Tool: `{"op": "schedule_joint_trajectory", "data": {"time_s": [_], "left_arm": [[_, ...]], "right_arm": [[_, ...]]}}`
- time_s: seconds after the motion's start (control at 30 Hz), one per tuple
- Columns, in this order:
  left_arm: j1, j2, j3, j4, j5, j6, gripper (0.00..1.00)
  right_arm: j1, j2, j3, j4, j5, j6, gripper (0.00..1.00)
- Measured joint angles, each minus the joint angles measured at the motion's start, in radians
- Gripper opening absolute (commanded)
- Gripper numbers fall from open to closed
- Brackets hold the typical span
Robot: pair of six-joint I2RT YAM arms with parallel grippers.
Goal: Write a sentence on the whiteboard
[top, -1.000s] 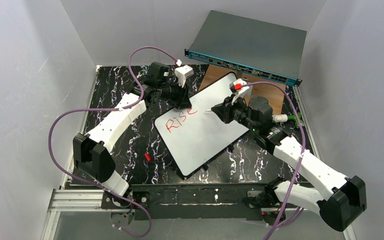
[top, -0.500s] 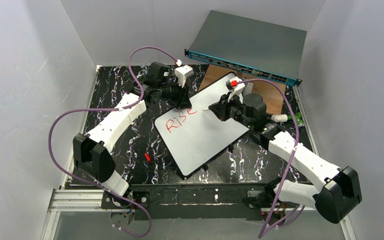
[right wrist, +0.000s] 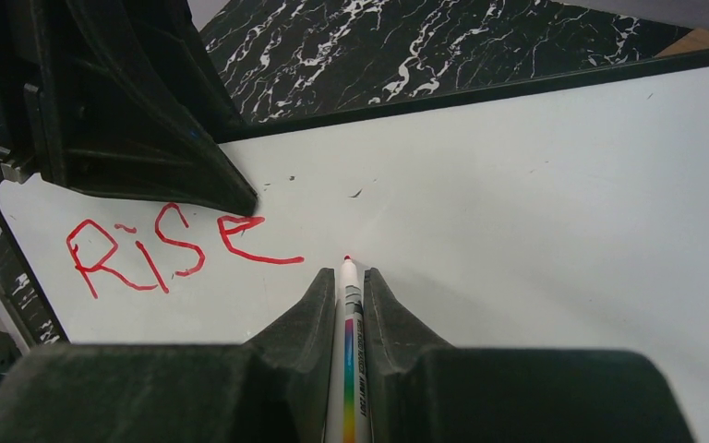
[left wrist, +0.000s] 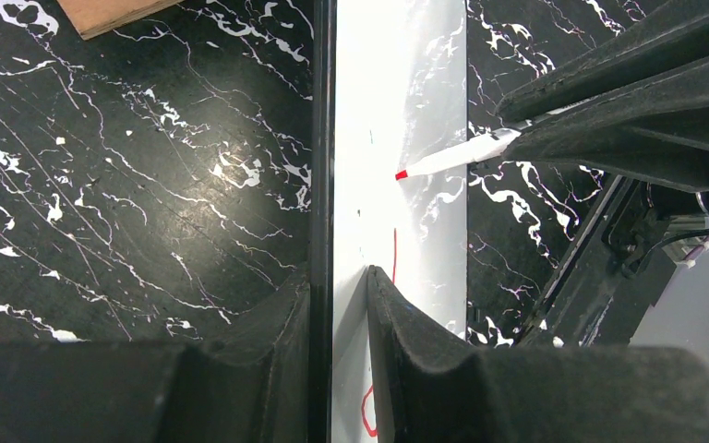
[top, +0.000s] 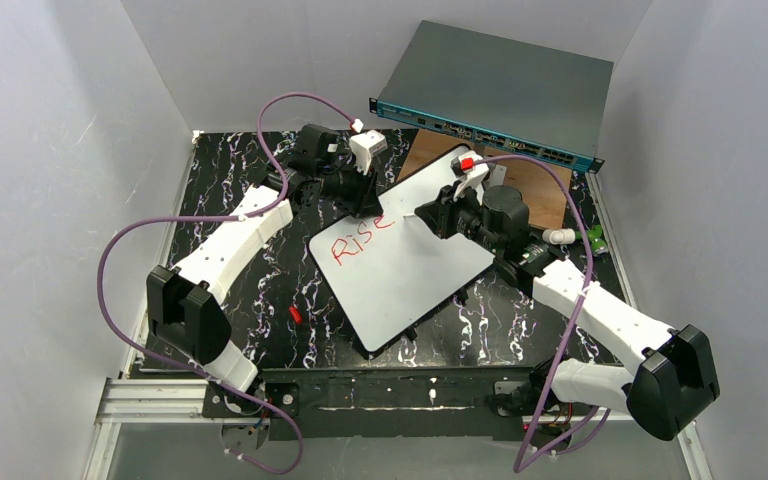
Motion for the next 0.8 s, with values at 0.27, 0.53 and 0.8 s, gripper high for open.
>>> {"op": "schedule_joint_trajectory", "data": {"time_s": [0.27,0.53,0.8], "left_arm": [[0.0,0.0,0.0,0.0,0.0,0.0,0.0],[0.0,0.0,0.0,0.004,0.003,-0.003,0.0],[0.0,0.002,0.001,0.004,0.005,-0.006,0.0]], "right_arm": [[0.0,0.0,0.0,0.0,-0.001,0.006,0.01],[0.0,-0.012,0.0,-0.02,-0.021,0.009,0.01],[0.0,-0.057,0.022,-0.037,-0.017,0.003,0.01]]}}
